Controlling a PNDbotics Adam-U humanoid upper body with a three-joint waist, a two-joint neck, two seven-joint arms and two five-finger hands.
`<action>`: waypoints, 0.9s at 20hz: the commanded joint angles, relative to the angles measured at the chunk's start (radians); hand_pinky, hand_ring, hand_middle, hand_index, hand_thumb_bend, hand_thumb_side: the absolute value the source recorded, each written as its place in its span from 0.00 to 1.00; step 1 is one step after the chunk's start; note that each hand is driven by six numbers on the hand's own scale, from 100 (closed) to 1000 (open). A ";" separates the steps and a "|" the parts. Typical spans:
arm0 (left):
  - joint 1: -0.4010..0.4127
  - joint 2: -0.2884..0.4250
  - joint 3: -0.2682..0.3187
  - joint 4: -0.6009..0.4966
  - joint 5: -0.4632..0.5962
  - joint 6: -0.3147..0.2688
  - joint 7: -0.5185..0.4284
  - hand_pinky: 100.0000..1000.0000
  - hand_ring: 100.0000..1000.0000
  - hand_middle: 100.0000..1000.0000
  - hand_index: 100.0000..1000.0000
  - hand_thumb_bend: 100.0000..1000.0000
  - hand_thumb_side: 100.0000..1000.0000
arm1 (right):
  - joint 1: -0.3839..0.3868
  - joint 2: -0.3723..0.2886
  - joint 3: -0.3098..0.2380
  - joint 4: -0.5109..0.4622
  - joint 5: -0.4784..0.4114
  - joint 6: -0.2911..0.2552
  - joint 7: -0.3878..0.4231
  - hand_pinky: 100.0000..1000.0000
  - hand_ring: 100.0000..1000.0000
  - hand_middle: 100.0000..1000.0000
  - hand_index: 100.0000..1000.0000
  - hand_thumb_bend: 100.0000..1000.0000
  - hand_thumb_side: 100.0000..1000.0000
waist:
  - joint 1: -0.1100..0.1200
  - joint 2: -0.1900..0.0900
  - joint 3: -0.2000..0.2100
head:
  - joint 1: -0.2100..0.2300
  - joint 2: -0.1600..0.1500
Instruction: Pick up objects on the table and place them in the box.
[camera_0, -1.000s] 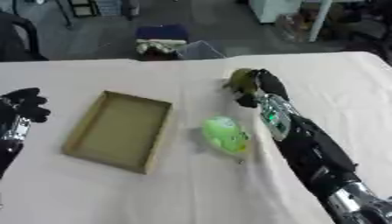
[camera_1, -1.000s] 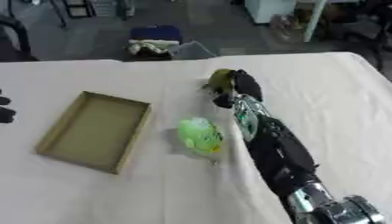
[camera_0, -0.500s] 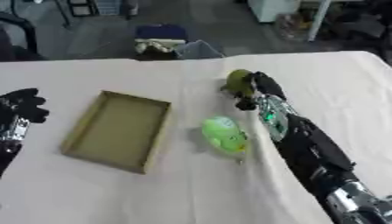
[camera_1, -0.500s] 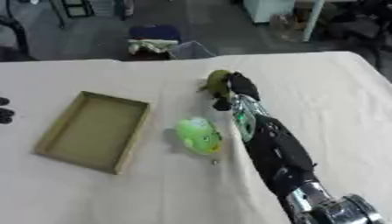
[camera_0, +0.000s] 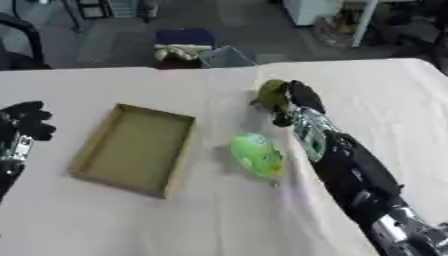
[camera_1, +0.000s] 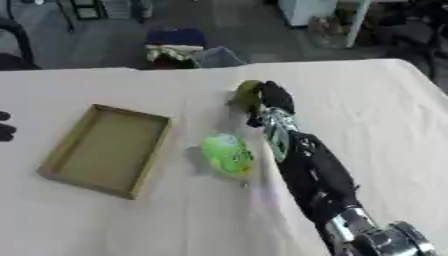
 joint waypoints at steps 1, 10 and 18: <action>-0.011 0.011 0.000 -0.010 0.003 0.000 -0.001 0.62 0.59 0.61 0.78 0.25 0.73 | -0.020 -0.005 -0.014 -0.031 0.019 0.023 -0.106 0.68 0.74 0.63 0.45 0.00 0.00 | 0.002 -0.012 0.000 | -0.004 -0.005; -0.012 0.011 0.000 -0.010 0.004 0.000 0.000 0.62 0.59 0.61 0.78 0.25 0.73 | -0.021 -0.008 -0.012 -0.052 -0.018 0.030 -0.272 0.66 0.73 0.58 0.35 0.00 0.00 | 0.001 -0.013 0.000 | -0.002 -0.007; -0.014 0.012 -0.002 -0.011 0.005 0.000 -0.002 0.62 0.59 0.61 0.78 0.25 0.73 | -0.054 0.009 0.079 -0.158 -0.016 -0.083 -0.187 0.67 0.74 0.58 0.35 0.00 0.00 | -0.002 -0.015 0.002 | -0.003 -0.005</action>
